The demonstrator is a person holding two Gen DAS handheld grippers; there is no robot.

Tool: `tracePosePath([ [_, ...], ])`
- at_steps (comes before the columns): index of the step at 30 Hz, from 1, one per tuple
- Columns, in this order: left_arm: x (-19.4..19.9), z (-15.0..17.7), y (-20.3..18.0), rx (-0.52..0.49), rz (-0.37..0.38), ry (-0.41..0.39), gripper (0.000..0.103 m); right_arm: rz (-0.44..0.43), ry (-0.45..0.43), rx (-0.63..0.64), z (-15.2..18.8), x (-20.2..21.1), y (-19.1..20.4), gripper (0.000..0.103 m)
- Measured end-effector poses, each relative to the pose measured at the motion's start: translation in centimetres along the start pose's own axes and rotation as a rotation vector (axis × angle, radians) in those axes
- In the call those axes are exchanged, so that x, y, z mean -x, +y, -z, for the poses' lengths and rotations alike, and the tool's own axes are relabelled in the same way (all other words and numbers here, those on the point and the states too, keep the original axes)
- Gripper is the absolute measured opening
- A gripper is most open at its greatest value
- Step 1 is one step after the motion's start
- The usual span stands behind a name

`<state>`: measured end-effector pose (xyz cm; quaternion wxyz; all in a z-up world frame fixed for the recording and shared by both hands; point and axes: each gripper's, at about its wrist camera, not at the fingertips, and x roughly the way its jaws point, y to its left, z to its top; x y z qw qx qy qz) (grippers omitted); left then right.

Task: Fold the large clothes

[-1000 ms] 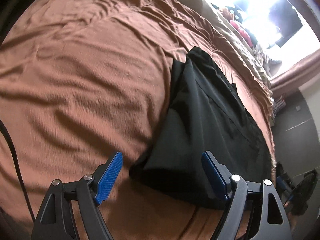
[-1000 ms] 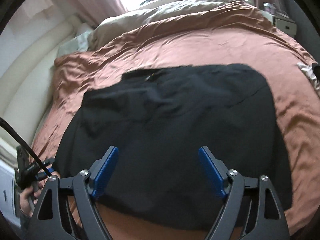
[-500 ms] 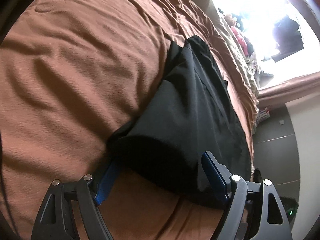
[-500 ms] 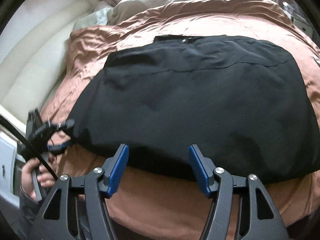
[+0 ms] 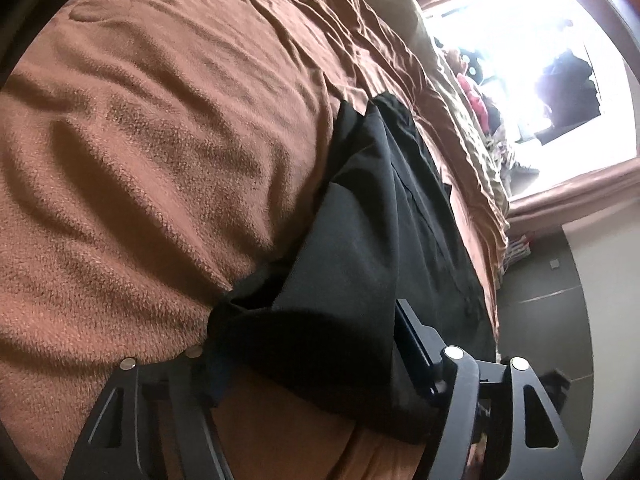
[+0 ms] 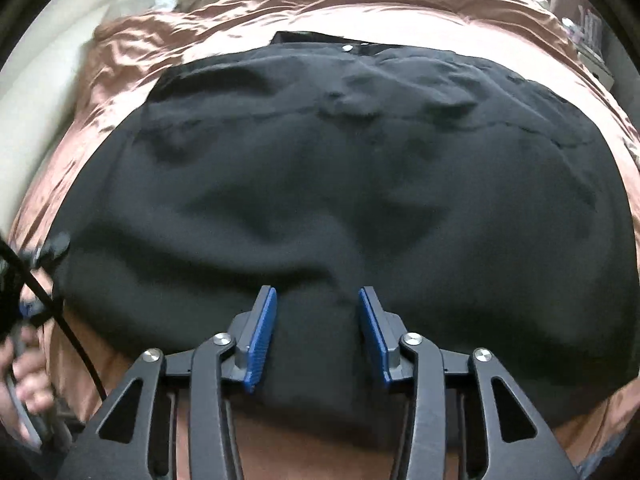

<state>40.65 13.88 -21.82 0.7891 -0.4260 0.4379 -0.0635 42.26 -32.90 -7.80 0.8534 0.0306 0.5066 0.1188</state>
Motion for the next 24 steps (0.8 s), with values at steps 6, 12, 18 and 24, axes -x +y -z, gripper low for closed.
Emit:
tracePosePath([
  [6, 0.2, 0.3, 0.1, 0.021, -0.013, -0.028, 0.067, 0.010, 0.017, -0.032, -4.5, -3.1, -0.2, 0.037],
  [12, 0.4, 0.8, 0.0, 0.035, -0.040, -0.051, 0.064, -0.003, 0.009, -0.089, -9.1, -5.7, -0.7, 0.022],
  [18, 0.2, 1.1, -0.3, 0.058, -0.066, -0.073, 0.062, -0.018, 0.004, -0.130, -12.1, -8.1, -1.8, 0.014],
  [24, 0.1, 1.3, -0.2, 0.089, -0.087, -0.097, 0.055, -0.023, -0.007, -0.109, -14.1, -9.4, -2.0, 0.013],
])
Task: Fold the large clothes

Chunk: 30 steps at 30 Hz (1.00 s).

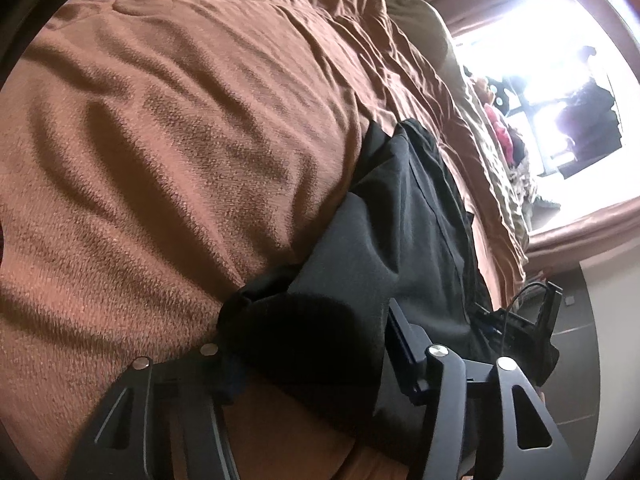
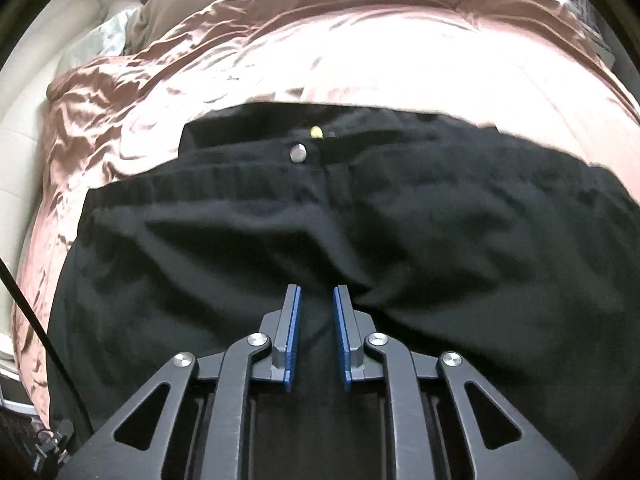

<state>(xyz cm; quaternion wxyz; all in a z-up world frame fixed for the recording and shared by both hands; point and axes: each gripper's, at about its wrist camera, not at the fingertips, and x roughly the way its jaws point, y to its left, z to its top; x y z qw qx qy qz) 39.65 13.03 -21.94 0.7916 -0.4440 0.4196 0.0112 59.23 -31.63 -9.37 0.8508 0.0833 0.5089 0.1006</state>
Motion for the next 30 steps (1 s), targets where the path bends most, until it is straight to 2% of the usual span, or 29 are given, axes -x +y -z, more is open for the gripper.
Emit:
tracePosePath([
  [4, -0.1, -0.1, -0.1, 0.010, -0.009, 0.000, 0.054, -0.039, -0.014, 0.003, -0.9, -0.5, -0.2, 0.014],
  [9, 0.6, -0.5, -0.7, 0.028, 0.030, 0.005, 0.033, -0.128, -0.036, -0.002, 0.2, 2.9, -0.5, 0.015],
  [11, 0.9, -0.4, -1.1, 0.028, 0.042, 0.002, 0.027, -0.133, -0.054, 0.009, 0.9, 5.0, -0.5, 0.028],
  [12, 1.1, -0.4, -1.3, 0.029, 0.048, 0.001, 0.023, -0.146, -0.068, 0.008, 1.5, 6.0, -0.6, 0.048],
  [13, 1.3, -0.4, -1.5, 0.027, 0.054, -0.001, 0.022, -0.159, -0.084, 0.003, 2.0, 7.0, -0.7, 0.063],
  [14, 1.5, -0.4, -1.8, 0.023, 0.059, -0.004, 0.019, -0.166, -0.093, -0.001, 2.4, 7.6, -0.9, 0.063],
  [18, 2.8, -0.3, -3.4, 0.005, 0.094, -0.021, 0.015, -0.209, -0.126, -0.012, 4.6, 10.1, -1.6, 0.063],
  [21, 3.8, -0.3, -5.1, -0.023, 0.117, -0.033, 0.014, -0.206, -0.129, -0.023, 7.2, 10.6, -2.3, 0.063],
  [24, 4.3, -0.3, -6.8, -0.046, 0.138, -0.042, 0.012, -0.226, -0.092, -0.015, 9.7, 10.7, -2.7, 0.043],
  [30, 5.5, -0.1, -11.5, -0.141, 0.178, -0.057, 0.011, -0.241, -0.041, -0.019, 12.6, 10.2, -2.7, 0.029],
])
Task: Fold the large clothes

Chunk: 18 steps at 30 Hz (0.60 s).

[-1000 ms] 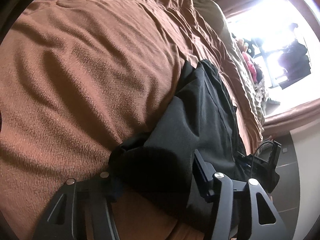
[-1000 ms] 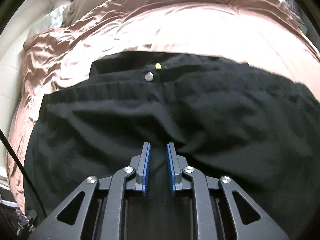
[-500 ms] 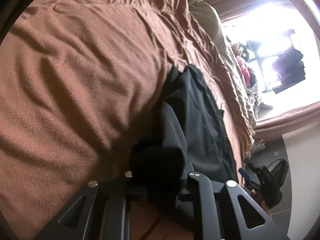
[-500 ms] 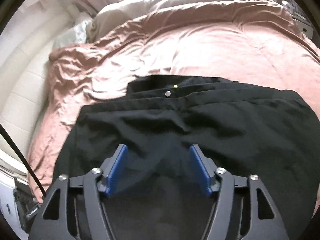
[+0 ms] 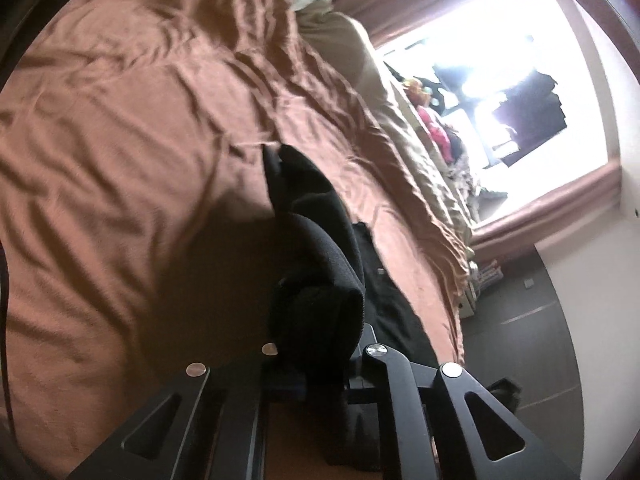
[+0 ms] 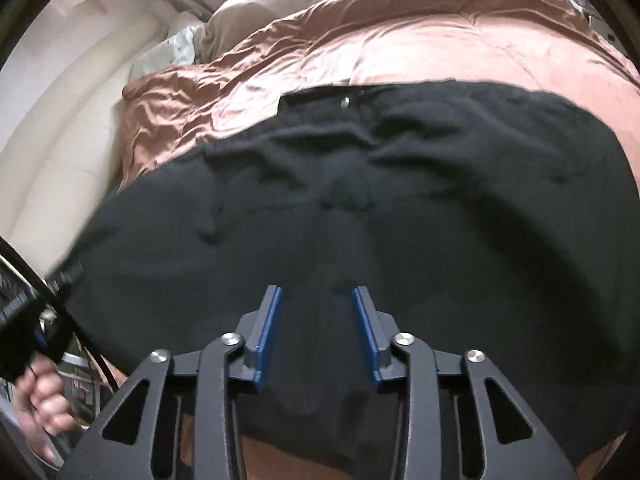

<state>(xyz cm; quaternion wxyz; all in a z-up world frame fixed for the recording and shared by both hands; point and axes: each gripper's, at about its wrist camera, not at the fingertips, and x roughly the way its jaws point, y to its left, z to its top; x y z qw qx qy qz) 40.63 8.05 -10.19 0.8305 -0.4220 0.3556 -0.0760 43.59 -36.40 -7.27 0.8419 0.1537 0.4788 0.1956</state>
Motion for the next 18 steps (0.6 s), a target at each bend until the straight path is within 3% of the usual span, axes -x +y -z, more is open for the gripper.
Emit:
tracePosePath([
  [7, 0.3, -0.2, -5.1, -0.091, 0.052, -0.006, 0.010, -0.029, 0.034, -0.082, 3.5, -0.1, -1.1, 0.014],
  [14, -1.5, 1.9, -11.6, -0.217, 0.123, 0.043, 0.009, -0.014, 0.058, -0.105, 5.0, -2.1, -1.9, 0.014],
  [18, -2.4, 3.6, -15.6, -0.281, 0.175, 0.080, 0.009, -0.051, 0.057, -0.136, 4.9, -1.8, -2.6, 0.014],
])
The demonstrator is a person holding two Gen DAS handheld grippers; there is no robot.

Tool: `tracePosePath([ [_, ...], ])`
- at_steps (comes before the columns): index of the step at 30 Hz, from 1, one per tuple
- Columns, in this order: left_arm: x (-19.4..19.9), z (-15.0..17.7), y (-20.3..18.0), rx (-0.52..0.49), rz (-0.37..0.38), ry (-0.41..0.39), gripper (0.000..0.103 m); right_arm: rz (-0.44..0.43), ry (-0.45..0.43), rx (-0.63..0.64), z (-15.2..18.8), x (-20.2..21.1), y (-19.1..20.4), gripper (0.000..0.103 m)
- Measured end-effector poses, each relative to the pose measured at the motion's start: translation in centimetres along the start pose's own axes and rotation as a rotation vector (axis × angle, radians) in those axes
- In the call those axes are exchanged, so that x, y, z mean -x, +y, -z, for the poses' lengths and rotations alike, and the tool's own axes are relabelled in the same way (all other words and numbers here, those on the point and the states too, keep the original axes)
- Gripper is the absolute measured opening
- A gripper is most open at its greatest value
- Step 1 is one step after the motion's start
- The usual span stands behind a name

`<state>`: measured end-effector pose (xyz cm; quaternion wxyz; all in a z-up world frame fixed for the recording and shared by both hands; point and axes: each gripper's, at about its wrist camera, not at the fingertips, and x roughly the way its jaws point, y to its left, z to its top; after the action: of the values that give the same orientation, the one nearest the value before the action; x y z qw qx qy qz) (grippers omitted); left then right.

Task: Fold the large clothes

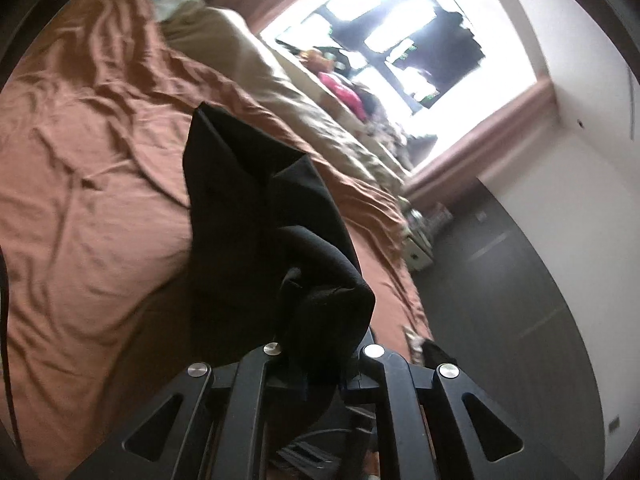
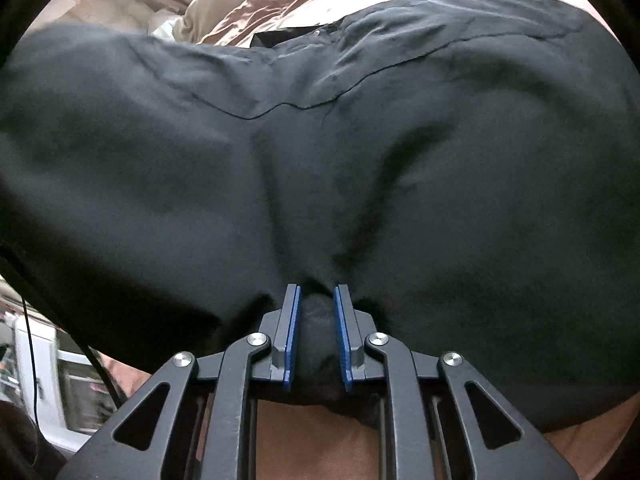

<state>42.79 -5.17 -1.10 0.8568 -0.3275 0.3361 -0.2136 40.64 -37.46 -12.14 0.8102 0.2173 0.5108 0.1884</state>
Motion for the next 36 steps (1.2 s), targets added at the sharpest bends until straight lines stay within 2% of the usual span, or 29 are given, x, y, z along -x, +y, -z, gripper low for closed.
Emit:
tracePosePath([
  [5, -2.0, 0.2, -4.2, -0.067, 0.044, 0.037, 0.009, -0.060, -0.012, -0.088, -0.7, 2.6, -2.1, 0.014],
  [9, -4.5, 0.9, -6.9, -0.107, 0.059, 0.086, 0.009, -0.112, -0.102, -0.167, -1.3, 7.3, -5.1, 0.017],
  [12, -6.7, 1.7, -8.1, -0.130, 0.063, 0.125, 0.009, -0.124, -0.187, -0.237, -0.9, 10.9, -8.3, 0.043],
  [13, -7.6, 1.9, -8.2, -0.134, 0.066, 0.140, 0.009, -0.131, -0.210, -0.261, -0.5, 11.9, -9.4, 0.045],
  [17, -11.3, 4.1, -9.3, -0.147, 0.056, 0.207, 0.009, -0.154, -0.286, -0.382, 1.0, 15.4, -14.7, 0.045],
  [21, -15.4, 6.9, -10.6, -0.201, 0.024, 0.287, 0.009, -0.168, -0.325, -0.502, 2.6, 17.3, -19.5, 0.045],
  [27, -20.3, 11.4, -12.3, -0.283, -0.020, 0.416, 0.009, -0.166, -0.367, -0.568, 3.6, 19.3, -23.2, 0.045],
  [31, -22.1, 13.3, -13.1, -0.316, -0.030, 0.476, 0.010, -0.166, -0.375, -0.596, 4.1, 19.9, -24.8, 0.045],
  [34, -23.0, 14.7, -13.3, -0.352, -0.037, 0.534, 0.030, -0.184, -0.373, -0.609, 4.2, 20.1, -25.1, 0.045],
  [35, -23.0, 14.8, -13.0, -0.351, -0.028, 0.549, 0.041, -0.189, -0.374, -0.610, 4.3, 20.2, -25.0, 0.046],
  [36, -22.9, 14.8, -12.7, -0.337, -0.002, 0.561, 0.050, -0.191, -0.379, -0.604, 4.2, 20.3, -25.0, 0.055],
])
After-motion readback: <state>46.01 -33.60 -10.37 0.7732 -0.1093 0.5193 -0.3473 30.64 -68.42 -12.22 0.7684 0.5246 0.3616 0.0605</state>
